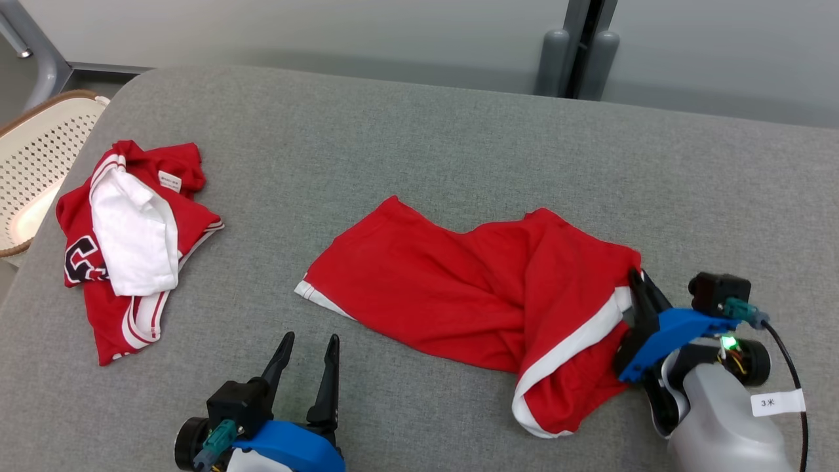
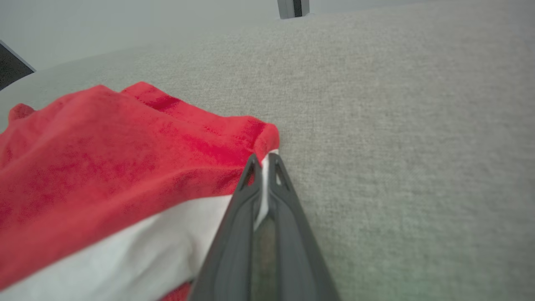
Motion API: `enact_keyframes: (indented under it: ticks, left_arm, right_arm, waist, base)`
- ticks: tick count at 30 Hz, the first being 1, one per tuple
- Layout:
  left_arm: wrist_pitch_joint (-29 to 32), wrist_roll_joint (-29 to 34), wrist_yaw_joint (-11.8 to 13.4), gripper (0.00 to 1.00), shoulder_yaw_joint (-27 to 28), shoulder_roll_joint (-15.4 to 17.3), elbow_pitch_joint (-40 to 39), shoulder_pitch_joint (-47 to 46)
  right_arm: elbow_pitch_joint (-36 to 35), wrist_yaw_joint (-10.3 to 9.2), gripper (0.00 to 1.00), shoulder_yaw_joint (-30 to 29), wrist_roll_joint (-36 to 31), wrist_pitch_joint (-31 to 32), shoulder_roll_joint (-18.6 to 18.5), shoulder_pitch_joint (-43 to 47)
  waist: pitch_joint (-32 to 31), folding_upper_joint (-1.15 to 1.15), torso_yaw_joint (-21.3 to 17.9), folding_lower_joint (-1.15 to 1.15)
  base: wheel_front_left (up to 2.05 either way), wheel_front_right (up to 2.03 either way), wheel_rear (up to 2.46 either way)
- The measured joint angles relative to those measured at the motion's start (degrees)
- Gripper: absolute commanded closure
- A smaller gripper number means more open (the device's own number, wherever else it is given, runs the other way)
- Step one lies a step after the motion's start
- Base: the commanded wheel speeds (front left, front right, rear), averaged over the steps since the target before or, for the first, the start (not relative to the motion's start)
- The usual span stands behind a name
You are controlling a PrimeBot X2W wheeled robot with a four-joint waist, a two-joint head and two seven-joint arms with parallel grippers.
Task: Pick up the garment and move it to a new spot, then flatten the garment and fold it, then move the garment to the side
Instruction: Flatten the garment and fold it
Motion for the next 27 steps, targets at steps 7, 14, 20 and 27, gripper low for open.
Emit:
enact_keyframes:
  ticks: [7, 14, 20, 27]
  left_arm:
    - [0.00, -0.55, 0.00, 0.00, -0.29, -0.02, 0.31, -0.03]
    - [-0.01, -0.96, -0.01, 0.00, -1.09, -0.01, 0.87, 0.84]
    - [0.00, -0.96, -0.01, 0.00, -0.37, -0.01, 1.69, 2.79]
    - [0.00, -0.59, -0.01, 0.00, 1.47, -0.01, 1.93, 3.92]
  right_arm:
    - [-15.21, 0.00, 1.00, 3.36, 1.55, 0.12, 0.12, 0.13]
    - [-29.18, 0.01, 1.00, 21.50, 8.59, 0.11, 0.16, 1.04]
    - [-30.83, 0.02, 0.00, 44.29, 19.93, 0.23, 0.36, 3.89]
    - [-27.95, 0.01, 0.00, 46.31, 22.98, 0.21, 0.33, 4.09]
  waist:
    - [-1.50, 0.00, -0.10, 0.00]
    - [-5.22, 0.00, 1.42, -0.01]
    - [-7.54, 0.00, 3.19, -0.01]
    - [-8.11, 0.00, 2.80, -0.01]
  base:
    - [0.00, 0.00, 0.00]
    - [0.00, 0.00, 0.00]
    - [0.00, 0.00, 0.00]
    - [0.00, 0.00, 0.00]
